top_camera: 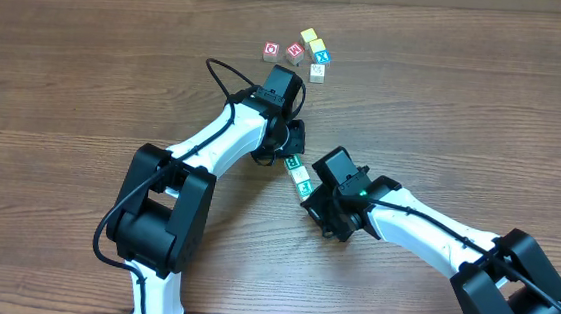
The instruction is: Flip 5 blocks
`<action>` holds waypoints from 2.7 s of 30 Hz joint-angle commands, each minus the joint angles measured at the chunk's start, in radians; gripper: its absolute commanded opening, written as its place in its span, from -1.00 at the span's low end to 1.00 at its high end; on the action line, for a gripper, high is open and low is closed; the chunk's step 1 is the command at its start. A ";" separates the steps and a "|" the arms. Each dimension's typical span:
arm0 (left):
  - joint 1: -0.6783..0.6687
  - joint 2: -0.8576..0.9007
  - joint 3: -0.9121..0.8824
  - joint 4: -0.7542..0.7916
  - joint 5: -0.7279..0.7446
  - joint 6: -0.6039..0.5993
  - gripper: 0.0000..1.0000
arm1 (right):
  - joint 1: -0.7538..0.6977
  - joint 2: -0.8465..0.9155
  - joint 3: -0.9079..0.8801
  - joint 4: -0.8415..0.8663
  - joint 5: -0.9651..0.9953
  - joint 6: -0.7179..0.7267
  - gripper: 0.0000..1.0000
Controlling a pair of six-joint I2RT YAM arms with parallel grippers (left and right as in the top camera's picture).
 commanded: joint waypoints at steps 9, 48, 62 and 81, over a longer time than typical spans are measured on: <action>-0.007 0.018 0.011 0.000 0.030 0.023 -0.92 | 0.027 0.006 0.016 0.024 0.003 0.094 -0.93; -0.041 0.018 0.011 0.026 0.038 0.052 -0.92 | 0.131 0.006 0.015 0.117 0.100 0.147 -0.93; -0.035 0.018 0.011 0.026 0.038 0.052 -0.92 | 0.134 0.006 0.015 0.114 0.094 0.145 -0.86; 0.012 0.018 0.043 0.045 0.049 0.052 -0.92 | 0.134 0.006 0.016 0.093 0.024 0.142 -0.93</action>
